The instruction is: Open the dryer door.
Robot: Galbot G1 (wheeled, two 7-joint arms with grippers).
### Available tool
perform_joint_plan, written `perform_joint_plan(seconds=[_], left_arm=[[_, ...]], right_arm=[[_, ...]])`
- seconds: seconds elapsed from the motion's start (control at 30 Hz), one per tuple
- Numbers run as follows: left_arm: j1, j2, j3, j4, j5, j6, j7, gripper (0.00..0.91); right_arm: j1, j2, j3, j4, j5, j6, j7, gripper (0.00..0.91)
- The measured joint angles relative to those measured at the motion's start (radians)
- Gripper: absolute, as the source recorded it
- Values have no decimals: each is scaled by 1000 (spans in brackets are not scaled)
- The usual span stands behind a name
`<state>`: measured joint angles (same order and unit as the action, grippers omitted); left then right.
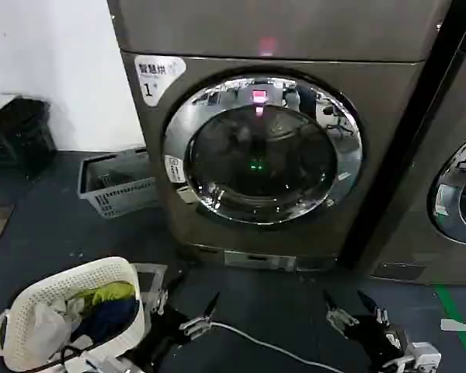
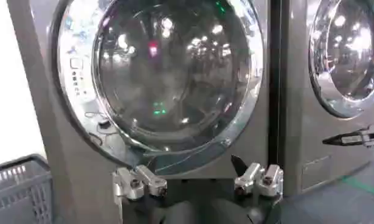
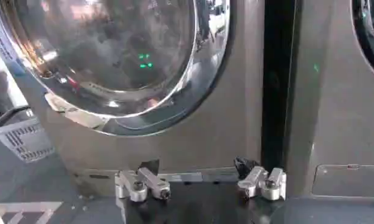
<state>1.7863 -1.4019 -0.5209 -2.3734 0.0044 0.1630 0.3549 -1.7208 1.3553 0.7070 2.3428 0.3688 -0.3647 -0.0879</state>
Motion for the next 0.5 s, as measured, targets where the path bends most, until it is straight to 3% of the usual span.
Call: perform_joint_plan(seconds=[0.2, 0.4, 0.5], left_arm=[[6, 2, -1, -9, 0, -4, 4, 907], [20, 19, -13, -25, 0, -23, 15, 907], [25, 19, -15, -37, 2, -31, 26, 907]], right_arm=[[51, -66, -12, -28, -4, 102, -46, 907], [145, -202, -64, -95, 1, 214, -83, 907], [210, -259, -106, -132, 14, 243, -88, 907]])
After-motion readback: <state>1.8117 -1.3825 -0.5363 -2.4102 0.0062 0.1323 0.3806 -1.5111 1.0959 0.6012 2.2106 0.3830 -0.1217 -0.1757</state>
